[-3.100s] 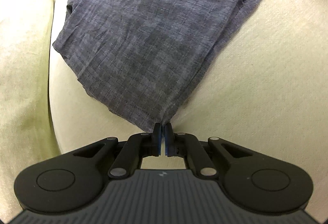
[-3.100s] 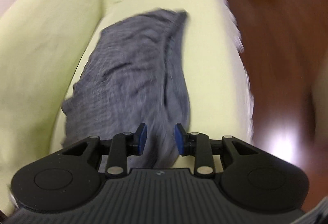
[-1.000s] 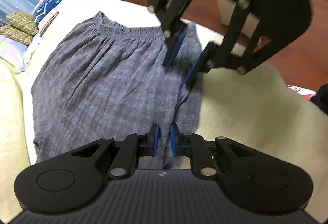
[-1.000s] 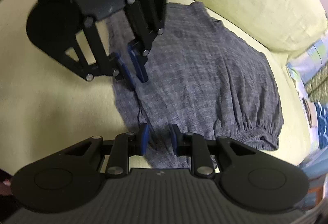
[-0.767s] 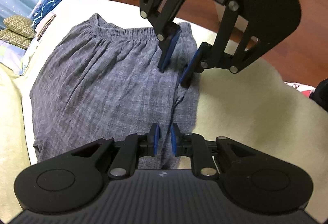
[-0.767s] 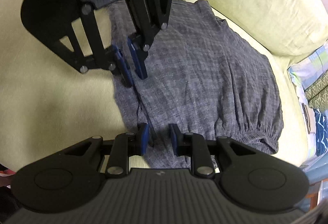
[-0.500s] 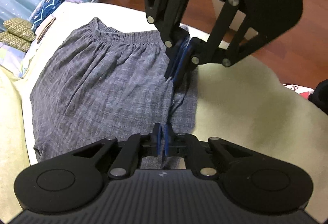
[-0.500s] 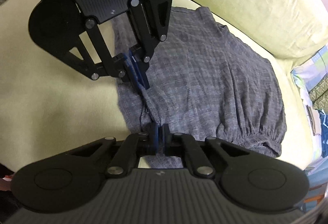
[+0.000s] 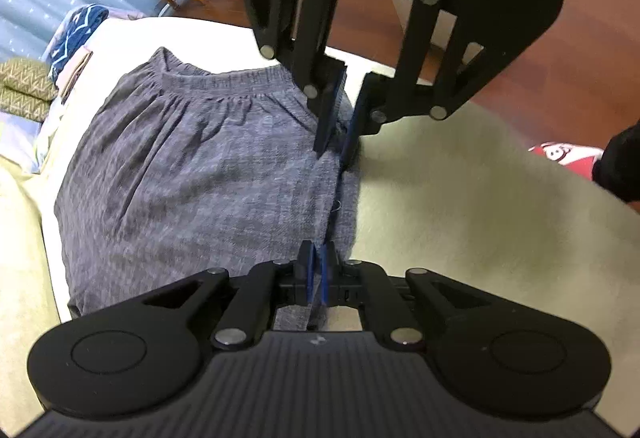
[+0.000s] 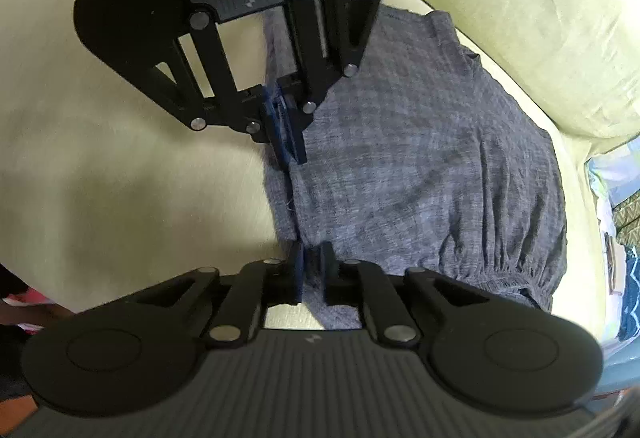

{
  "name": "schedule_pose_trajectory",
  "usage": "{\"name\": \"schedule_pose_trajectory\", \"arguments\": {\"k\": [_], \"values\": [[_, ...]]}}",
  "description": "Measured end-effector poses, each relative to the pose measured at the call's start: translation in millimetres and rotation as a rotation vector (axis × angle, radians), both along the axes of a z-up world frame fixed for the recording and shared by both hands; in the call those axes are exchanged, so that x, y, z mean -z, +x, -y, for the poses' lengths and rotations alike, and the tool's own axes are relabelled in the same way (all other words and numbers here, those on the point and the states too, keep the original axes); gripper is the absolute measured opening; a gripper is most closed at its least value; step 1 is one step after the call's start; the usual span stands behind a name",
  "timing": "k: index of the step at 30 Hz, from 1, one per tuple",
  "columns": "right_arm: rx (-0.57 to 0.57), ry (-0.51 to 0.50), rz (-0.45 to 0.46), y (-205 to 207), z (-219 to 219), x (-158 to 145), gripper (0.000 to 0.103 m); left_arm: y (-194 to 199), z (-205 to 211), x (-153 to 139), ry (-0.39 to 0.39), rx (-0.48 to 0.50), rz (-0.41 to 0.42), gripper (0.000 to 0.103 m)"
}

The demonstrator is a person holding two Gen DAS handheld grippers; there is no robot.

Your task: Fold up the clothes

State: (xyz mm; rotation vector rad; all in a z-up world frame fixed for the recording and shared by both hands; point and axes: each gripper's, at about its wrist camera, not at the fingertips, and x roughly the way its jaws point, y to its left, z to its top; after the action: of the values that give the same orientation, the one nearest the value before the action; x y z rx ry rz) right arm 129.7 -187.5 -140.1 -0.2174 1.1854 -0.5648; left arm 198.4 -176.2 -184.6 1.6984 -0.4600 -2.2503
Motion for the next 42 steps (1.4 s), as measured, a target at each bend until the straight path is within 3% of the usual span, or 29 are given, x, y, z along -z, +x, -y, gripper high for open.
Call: {"name": "schedule_pose_trajectory", "arguments": {"k": [6, 9, 12, 13, 17, 19, 22, 23, 25, 27, 29, 33, 35, 38, 39, 40, 41, 42], "values": [[0.016, 0.036, 0.042, -3.2, 7.3, -4.6, 0.002, -0.7, -1.5, 5.2, 0.009, -0.005, -0.008, 0.000], [0.001, 0.046, -0.001, -4.8, 3.4, 8.4, 0.003, 1.0, -2.9, 11.2, 0.023, -0.019, -0.018, 0.001], [0.003, 0.011, -0.012, 1.0, 3.6, 6.4, 0.019, 2.9, -2.7, 1.4, 0.021, -0.072, -0.056, 0.003], [0.015, -0.008, 0.005, 1.0, 3.2, 0.9, 0.033, 9.1, 0.0, -8.3, 0.043, -0.126, -0.091, 0.003], [0.063, -0.030, 0.033, 1.8, -4.1, -12.0, 0.034, 46.0, 8.5, -26.9, 0.095, -0.331, -0.119, 0.007], [0.087, -0.028, 0.054, 3.9, -9.0, -15.5, 0.034, 73.2, 25.2, -26.2, 0.158, -0.511, -0.121, 0.007], [0.193, 0.052, 0.149, 15.0, -7.1, -19.9, 0.034, 124.9, 60.8, -18.2, 0.283, -0.867, -0.171, 0.007], [0.219, 0.073, 0.172, 19.3, -6.8, -19.9, 0.034, 146.3, 74.7, -13.6, 0.334, -1.023, -0.203, 0.007], [0.252, 0.097, 0.206, 27.7, -11.3, -18.5, 0.034, 173.3, 90.0, -8.3, 0.392, -1.226, -0.275, 0.010], [0.285, 0.124, 0.245, 39.9, -8.9, -14.8, 0.034, 188.6, 97.5, -5.6, 0.426, -1.346, -0.333, 0.017], [0.305, 0.122, 0.271, 51.0, -5.7, -13.3, 0.034, 208.7, 104.7, -3.1, 0.479, -1.502, -0.440, 0.021], [0.340, 0.093, 0.330, 70.9, -2.4, -16.9, 0.034, 226.8, 112.5, -2.3, 0.562, -1.641, -0.620, 0.023], [0.364, 0.082, 0.348, 71.7, -1.8, -20.5, 0.034, 224.0, 117.7, -5.2, 0.555, -1.629, -0.669, 0.023], [0.450, 0.063, 0.366, 70.7, 10.4, -19.3, 0.034, 208.3, 121.2, -1.4, 0.472, -1.603, -0.621, 0.024], [0.498, 0.067, 0.356, 70.0, 18.5, -14.6, 0.034, 206.5, 122.9, 2.0, 0.460, -1.604, -0.592, 0.031], [0.522, 0.086, 0.346, 69.4, 23.9, -10.7, 0.034, 202.2, 123.9, 11.1, 0.423, -1.610, -0.511, 0.035], [0.544, 0.116, 0.329, 69.3, 29.9, -6.2, 0.034, 203.8, 121.6, 13.2, 0.403, -1.614, -0.501, 0.035], [0.558, 0.158, 0.306, 70.0, 35.8, -1.8, 0.034, 204.5, 120.2, 13.0, 0.402, -1.625, -0.489, 0.027]]}}
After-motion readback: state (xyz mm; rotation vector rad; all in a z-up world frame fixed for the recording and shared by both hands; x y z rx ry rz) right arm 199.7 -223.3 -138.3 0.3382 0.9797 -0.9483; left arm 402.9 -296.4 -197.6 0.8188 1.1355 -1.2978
